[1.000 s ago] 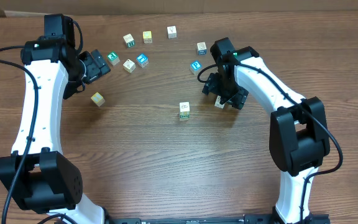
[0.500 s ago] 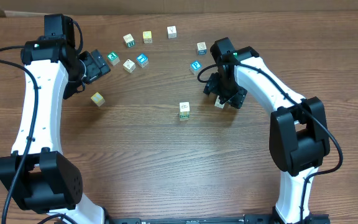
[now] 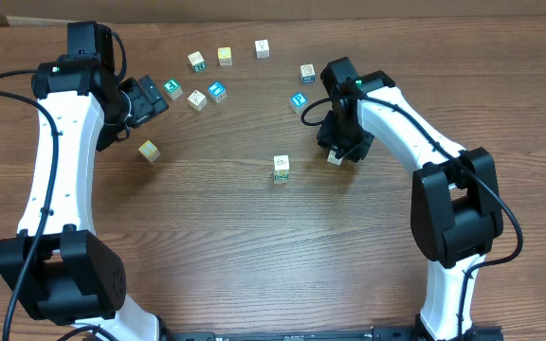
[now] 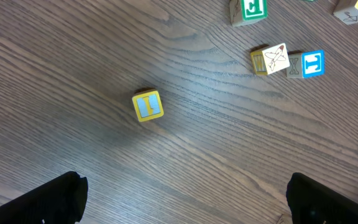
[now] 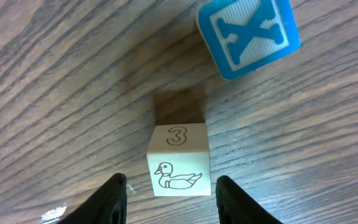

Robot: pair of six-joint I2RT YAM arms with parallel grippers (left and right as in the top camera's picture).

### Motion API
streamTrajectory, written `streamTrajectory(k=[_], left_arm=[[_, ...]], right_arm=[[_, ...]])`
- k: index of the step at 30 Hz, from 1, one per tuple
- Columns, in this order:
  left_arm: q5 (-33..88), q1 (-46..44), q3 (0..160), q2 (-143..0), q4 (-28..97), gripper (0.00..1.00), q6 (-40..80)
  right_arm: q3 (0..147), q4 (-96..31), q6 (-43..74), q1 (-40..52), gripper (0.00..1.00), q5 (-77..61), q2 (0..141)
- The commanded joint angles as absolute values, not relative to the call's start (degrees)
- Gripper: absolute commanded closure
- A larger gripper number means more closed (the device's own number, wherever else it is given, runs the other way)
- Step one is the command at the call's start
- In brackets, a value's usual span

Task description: Form a tower

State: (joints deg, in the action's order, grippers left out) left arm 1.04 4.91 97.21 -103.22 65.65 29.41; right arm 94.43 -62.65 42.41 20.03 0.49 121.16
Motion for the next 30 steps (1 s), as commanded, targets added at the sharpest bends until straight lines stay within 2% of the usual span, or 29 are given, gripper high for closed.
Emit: streamTrajectory(k=[1, 18, 22, 30], left_arm=[[0.7, 4.7, 97.2, -103.9, 65.8, 0.0, 28.3], [0.7, 4.7, 97.2, -103.9, 65.8, 0.01, 28.3], [0.7, 4.7, 97.2, -103.9, 65.8, 0.0, 28.3], [0.7, 4.7, 97.2, -103.9, 65.8, 0.0, 28.3]], right_arm=[[94.1, -62.6, 42.7, 20.2, 0.57, 2.8, 120.9], [94.1, -62.2, 42.6, 20.3, 0.56, 3.7, 120.9], [94.1, -62.4, 42.6, 20.3, 0.61, 3.7, 120.9], [94.1, -63.1, 41.9, 20.3, 0.59, 3.7, 120.9]])
